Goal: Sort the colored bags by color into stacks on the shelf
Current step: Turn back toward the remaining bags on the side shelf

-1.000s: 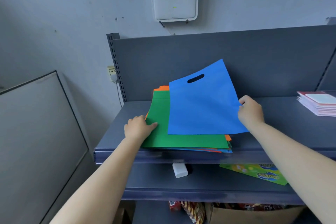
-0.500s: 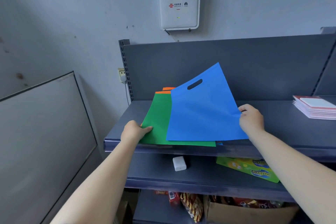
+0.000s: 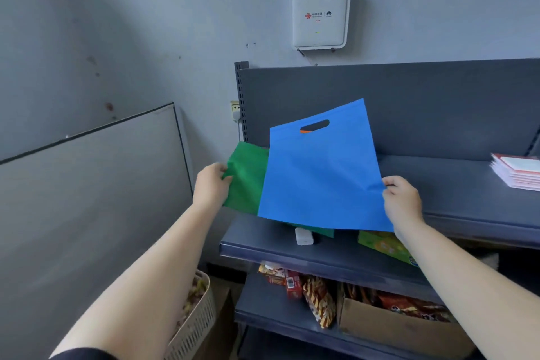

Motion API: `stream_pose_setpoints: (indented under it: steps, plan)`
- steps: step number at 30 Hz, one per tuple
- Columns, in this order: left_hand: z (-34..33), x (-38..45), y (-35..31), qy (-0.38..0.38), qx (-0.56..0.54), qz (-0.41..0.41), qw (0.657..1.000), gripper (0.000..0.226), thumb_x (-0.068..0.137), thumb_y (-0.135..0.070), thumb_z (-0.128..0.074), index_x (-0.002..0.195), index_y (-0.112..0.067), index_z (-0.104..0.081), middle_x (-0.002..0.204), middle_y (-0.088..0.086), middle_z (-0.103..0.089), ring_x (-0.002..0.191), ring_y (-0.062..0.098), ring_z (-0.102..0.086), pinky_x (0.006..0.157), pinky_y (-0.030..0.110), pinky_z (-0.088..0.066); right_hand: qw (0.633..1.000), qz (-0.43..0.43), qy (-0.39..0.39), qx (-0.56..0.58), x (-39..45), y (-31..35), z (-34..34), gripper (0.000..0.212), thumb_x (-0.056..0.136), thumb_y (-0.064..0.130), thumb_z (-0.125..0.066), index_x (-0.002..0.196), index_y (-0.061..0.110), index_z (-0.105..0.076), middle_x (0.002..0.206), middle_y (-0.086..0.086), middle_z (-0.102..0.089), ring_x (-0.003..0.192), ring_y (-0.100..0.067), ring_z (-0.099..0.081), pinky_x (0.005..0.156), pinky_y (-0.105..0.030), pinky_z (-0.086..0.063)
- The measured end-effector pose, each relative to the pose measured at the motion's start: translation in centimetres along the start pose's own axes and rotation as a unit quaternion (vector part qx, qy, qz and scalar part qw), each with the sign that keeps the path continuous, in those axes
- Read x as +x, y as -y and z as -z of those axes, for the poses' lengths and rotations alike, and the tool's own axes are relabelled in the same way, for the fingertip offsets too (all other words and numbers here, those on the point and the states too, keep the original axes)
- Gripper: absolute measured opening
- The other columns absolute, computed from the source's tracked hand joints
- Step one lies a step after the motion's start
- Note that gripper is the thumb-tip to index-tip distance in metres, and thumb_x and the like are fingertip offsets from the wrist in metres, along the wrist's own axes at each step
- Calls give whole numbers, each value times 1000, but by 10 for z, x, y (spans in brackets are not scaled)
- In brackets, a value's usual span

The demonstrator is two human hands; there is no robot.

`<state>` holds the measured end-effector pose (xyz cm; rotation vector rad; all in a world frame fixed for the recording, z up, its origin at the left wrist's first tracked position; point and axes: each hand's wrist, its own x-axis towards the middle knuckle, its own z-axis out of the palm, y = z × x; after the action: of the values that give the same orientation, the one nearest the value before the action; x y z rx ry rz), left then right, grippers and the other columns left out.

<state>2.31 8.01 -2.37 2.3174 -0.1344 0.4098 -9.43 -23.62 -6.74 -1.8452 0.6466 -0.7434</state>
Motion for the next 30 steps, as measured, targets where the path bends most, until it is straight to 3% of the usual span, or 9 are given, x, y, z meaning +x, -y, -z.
stream_pose_setpoints:
  steps: [4,7,10,14,20,24,27,30]
  plan:
    - [68,-40,5,-67,-5,-24,997,25,91,-9,-60,115,-6,-62,115,14,-64,96,24,-58,72,25,-40,995,18,53,82,-40,13,-24,32,88,-6,-35,86,15,-59,79,-5,-62,69,-23,-49,59,-29,-33]
    - [130,-71,17,-131,5,-20,991,20,91,-10,-60,110,-9,-64,108,14,-64,82,18,-51,67,22,-37,984,15,110,139,-77,28,-52,27,91,-4,-38,87,14,-58,74,2,-61,69,-20,-48,55,-28,-31]
    - [199,-108,38,-203,33,21,978,22,89,-4,-57,110,-7,-66,106,14,-65,86,23,-55,70,23,-38,964,10,172,205,-118,54,-84,24,95,-3,-41,91,14,-57,80,4,-62,74,-19,-52,59,-28,-36]
    - [294,-175,78,-308,-3,103,946,26,87,1,-56,108,-5,-70,103,17,-69,91,31,-66,84,35,-53,920,40,267,284,-189,106,-128,30,94,-4,-44,81,20,-57,82,9,-62,75,-9,-55,64,-24,-40]
    - [405,-295,134,-428,-42,163,888,24,86,1,-61,109,-1,-69,100,21,-70,92,32,-68,88,42,-53,845,46,398,354,-315,181,-179,30,96,3,-47,79,24,-58,85,11,-64,78,-9,-56,64,-25,-43]
    - [469,-377,163,-465,-34,171,868,24,87,-1,-62,110,-1,-69,102,19,-70,89,28,-68,86,40,-54,797,50,473,372,-413,217,-193,29,96,1,-47,79,22,-57,76,12,-67,70,-6,-58,58,-20,-45]
    - [513,-437,181,-484,-39,175,857,24,88,-1,-62,111,-1,-68,100,18,-69,88,29,-66,88,46,-53,761,37,525,379,-485,235,-193,27,97,3,-47,79,21,-57,65,16,-68,57,0,-60,49,-15,-47]
    - [554,-491,196,-496,-24,174,851,24,88,0,-61,112,0,-67,104,18,-69,92,31,-67,90,45,-53,737,33,554,385,-551,247,-190,27,97,2,-46,79,19,-56,63,14,-68,58,-3,-60,52,-18,-48]
